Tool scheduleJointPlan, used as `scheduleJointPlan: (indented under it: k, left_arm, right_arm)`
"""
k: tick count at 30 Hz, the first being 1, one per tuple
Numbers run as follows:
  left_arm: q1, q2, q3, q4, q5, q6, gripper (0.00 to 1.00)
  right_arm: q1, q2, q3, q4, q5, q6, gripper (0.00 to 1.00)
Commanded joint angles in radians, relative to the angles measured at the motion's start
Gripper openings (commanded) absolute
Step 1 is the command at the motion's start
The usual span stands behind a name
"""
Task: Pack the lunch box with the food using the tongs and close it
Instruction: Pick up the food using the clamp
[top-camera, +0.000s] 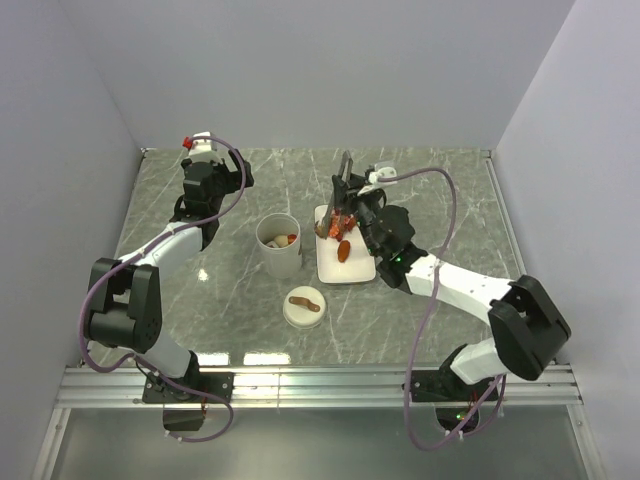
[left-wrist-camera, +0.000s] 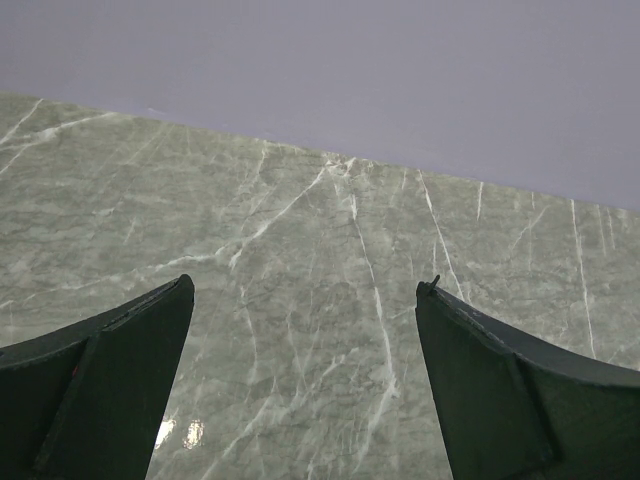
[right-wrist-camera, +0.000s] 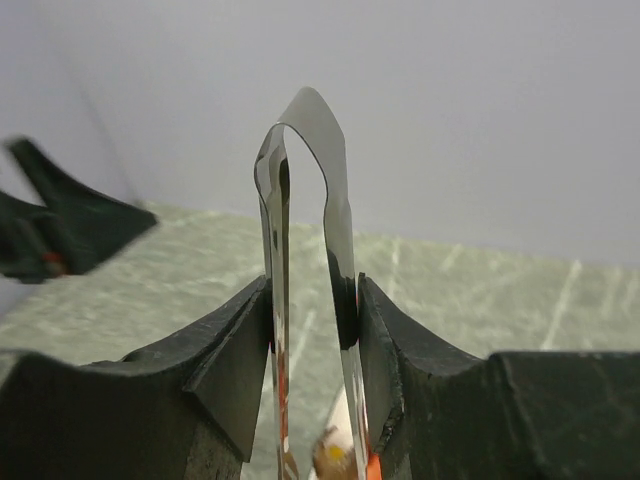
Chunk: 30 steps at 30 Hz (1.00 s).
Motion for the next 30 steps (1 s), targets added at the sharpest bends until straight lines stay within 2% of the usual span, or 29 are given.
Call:
scheduleJointPlan:
  k: [1, 15, 30]
  left_arm:
    - [-0.002, -0.006, 0.035, 0.024, 0.003, 0.001, 1.00]
    - [-0.002, 0.002, 0.039, 0.022, 0.003, 0.003, 0.99]
    - [-0.002, -0.003, 0.036, 0.024, 0.009, 0.001, 0.99]
  right_arm:
    - [-0.004, 0.030, 0.015, 0.052, 0.146, 0.033, 0.45]
    - [0.022, 0.078, -0.014, 0.003, 0.340, 0.001, 0.45]
    - [0.024, 0.158, 0.007, -0.072, 0.358, 0.059, 0.44]
